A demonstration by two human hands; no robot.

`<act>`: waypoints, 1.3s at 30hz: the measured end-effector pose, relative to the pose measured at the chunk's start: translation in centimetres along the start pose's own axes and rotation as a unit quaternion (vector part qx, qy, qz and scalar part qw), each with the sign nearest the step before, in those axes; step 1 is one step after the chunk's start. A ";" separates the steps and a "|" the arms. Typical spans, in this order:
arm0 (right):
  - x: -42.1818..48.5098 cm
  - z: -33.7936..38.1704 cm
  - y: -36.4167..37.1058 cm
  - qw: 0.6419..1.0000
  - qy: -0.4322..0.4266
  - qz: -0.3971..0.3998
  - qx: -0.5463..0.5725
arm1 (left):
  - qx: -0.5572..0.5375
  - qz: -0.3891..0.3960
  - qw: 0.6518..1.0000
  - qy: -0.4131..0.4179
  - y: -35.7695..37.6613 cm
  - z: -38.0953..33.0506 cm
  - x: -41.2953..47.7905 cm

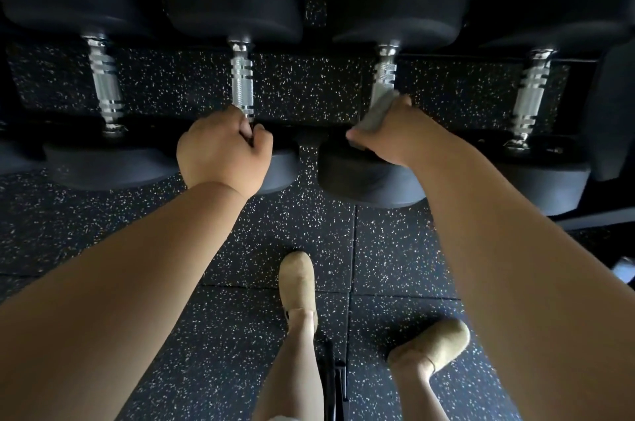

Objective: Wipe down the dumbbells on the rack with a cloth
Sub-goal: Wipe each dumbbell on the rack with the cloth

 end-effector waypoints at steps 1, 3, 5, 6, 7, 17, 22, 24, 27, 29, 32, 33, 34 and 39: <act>0.0 0.1 -0.3 1.000 -0.003 0.011 -0.019 | 0.002 0.001 1.000 0.001 0.0 0.0 0.0; 0.4 0.5 -2.0 0.999 -0.016 -0.015 -0.047 | 0.004 0.001 1.000 0.002 0.0 -0.1 0.0; 1.0 0.6 -4.0 0.995 -0.041 -0.088 -0.020 | 0.000 -0.003 1.000 -0.005 0.0 0.2 0.0; 0.9 0.2 -4.5 0.992 -0.037 -0.119 0.037 | -0.003 -0.004 1.000 -0.010 0.1 0.3 0.0; 0.8 -0.5 -4.7 0.983 -0.021 -0.151 0.100 | -0.005 -0.003 1.000 -0.012 0.2 0.3 -0.1; -4.3 0.5 -7.1 0.971 -0.065 -0.213 0.083 | -0.023 0.017 0.999 -0.032 -0.2 0.2 -0.1; -8.9 2.8 -15.0 0.854 -0.214 -0.450 0.149 | -0.073 0.009 0.991 -0.109 -0.7 1.2 0.1; -5.4 3.1 -14.8 0.910 -0.170 -0.360 0.116 | -0.107 -0.015 0.976 -0.188 -0.9 2.5 0.1; -3.9 4.9 -12.8 0.923 -0.189 -0.335 0.015 | -0.163 -0.054 0.929 -0.328 -0.5 4.6 -0.4; -4.0 7.7 -10.8 0.889 -0.288 -0.335 -0.121 | -0.148 -0.051 0.934 -0.321 -0.5 4.6 -0.6; -3.6 8.8 -11.1 0.856 -0.332 -0.351 -0.183 | -0.137 -0.031 0.950 -0.280 -0.7 3.7 -0.5; -3.3 8.2 -11.9 0.861 -0.305 -0.370 -0.170 | -0.132 -0.025 0.952 -0.274 -0.7 3.6 -0.4; -3.2 7.2 -12.9 0.869 -0.268 -0.391 -0.140 | -0.125 -0.019 0.954 -0.273 -0.6 3.6 -0.3; -2.8 2.9 -16.9 0.883 -0.100 -0.397 0.228 | -0.109 0.004 0.958 -0.264 -0.3 3.6 -0.2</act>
Point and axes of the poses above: each hand's wrist, its own x-axis towards the middle knuckle, its own y-axis out of the palm, z = x × y, the point moved 8 cm from there along x, towards the middle knuckle, and after that the axes turned 2 degrees about -x, right-handed, at the moved point
